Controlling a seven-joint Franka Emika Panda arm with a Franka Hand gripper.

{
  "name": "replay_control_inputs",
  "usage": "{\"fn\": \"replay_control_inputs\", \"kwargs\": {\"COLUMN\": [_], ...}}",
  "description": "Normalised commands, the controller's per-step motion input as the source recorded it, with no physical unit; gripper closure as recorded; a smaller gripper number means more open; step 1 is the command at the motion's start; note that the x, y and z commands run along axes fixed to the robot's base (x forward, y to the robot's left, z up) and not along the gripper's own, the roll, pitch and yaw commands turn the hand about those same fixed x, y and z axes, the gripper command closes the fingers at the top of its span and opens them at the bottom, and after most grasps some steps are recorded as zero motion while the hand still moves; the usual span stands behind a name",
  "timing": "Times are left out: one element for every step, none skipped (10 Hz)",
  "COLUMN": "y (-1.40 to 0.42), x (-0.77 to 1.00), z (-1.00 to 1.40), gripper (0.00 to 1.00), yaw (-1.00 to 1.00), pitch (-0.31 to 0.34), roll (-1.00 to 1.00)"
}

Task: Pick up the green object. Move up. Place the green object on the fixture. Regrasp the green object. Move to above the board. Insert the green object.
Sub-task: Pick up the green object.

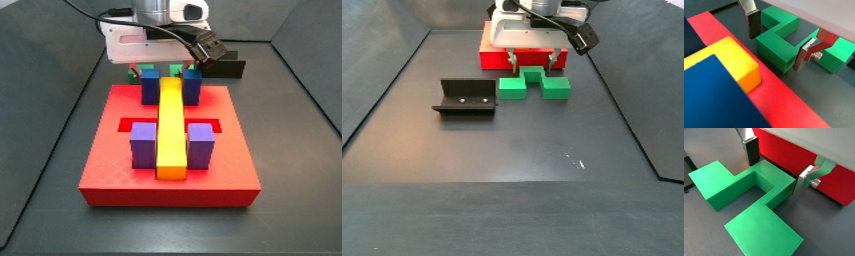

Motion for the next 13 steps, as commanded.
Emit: {"fn": "replay_control_inputs", "kwargs": {"y": [0.06,0.07,0.04,0.0,0.0,0.09,0.15,0.03,0.0,0.0,-0.01,0.0,0.0], "x": [0.0,0.04,0.06,0.06,0.06,0.1,0.13,0.08,0.0,0.0,0.0,0.0,0.0], "z": [-0.09,-0.05,-0.01,-0.01,0.0,0.0,-0.02,0.0,-0.02,-0.06,-0.17,-0.21,-0.09], "gripper": [0.0,0.0,0.0,0.0,0.0,0.0,0.0,0.0,0.0,0.0,0.0,0.0,0.0], "yaw": [0.0,0.0,0.0,0.0,0.0,0.0,0.0,0.0,0.0,0.0,-0.01,-0.06,-0.03], "pitch": [-0.009,0.0,0.0,0.0,0.0,0.0,0.0,0.007,0.0,-0.006,-0.026,-0.024,0.0], "roll": [0.0,0.0,0.0,0.0,0.0,0.0,0.0,0.01,0.0,0.0,0.0,0.0,0.0]}}
